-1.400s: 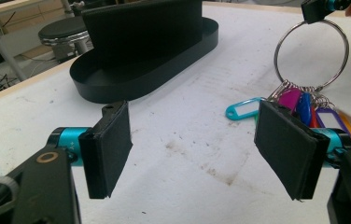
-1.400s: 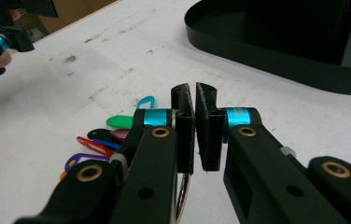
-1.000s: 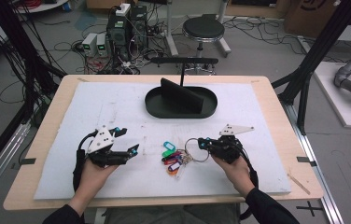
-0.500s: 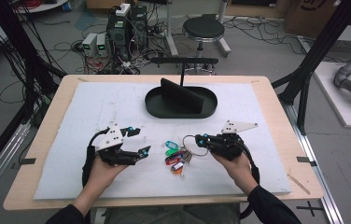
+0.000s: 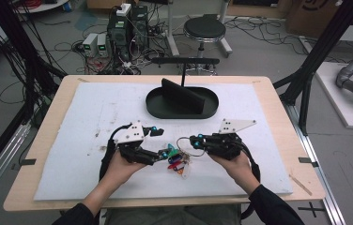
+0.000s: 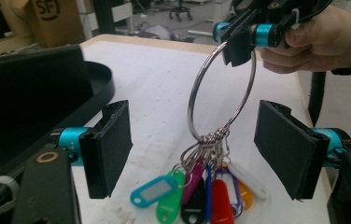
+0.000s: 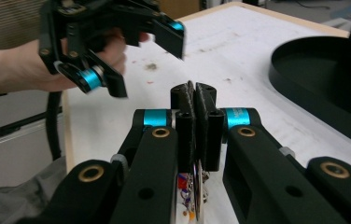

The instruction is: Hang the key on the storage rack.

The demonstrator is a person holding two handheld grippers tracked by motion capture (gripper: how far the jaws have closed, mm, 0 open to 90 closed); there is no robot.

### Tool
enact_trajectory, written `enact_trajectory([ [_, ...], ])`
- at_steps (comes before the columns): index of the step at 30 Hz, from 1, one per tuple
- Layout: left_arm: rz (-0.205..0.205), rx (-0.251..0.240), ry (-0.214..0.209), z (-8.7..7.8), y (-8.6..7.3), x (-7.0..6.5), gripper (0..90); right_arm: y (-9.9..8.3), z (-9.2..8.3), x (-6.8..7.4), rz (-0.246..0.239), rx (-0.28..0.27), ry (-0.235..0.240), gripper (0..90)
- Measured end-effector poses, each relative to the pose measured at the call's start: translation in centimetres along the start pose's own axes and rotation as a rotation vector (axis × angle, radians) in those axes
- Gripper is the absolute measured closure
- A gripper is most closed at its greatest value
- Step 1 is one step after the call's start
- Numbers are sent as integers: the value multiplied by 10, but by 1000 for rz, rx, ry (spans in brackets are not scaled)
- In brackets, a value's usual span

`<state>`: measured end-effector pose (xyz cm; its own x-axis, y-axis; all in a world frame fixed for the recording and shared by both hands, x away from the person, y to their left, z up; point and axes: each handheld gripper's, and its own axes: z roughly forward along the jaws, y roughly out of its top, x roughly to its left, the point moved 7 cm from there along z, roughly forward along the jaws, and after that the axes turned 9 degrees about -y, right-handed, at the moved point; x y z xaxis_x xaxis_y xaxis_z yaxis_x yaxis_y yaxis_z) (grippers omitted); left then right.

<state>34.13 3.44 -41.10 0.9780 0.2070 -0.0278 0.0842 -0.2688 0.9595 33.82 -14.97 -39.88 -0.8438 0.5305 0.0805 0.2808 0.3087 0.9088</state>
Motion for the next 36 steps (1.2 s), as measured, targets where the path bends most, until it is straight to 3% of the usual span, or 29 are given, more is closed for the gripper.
enact_trajectory([
  [12,3,-6,-80,18,6,-4,371,6,-3,11,-41,-13,84,876],
  [22,2,-12,-142,19,5,-6,566,7,-4,15,-67,-25,125,876],
  [33,42,-17,-182,17,6,-11,827,8,-5,15,-80,-31,149,876],
  [36,57,-9,-183,17,6,-12,852,8,-5,15,-76,-35,151,876],
])
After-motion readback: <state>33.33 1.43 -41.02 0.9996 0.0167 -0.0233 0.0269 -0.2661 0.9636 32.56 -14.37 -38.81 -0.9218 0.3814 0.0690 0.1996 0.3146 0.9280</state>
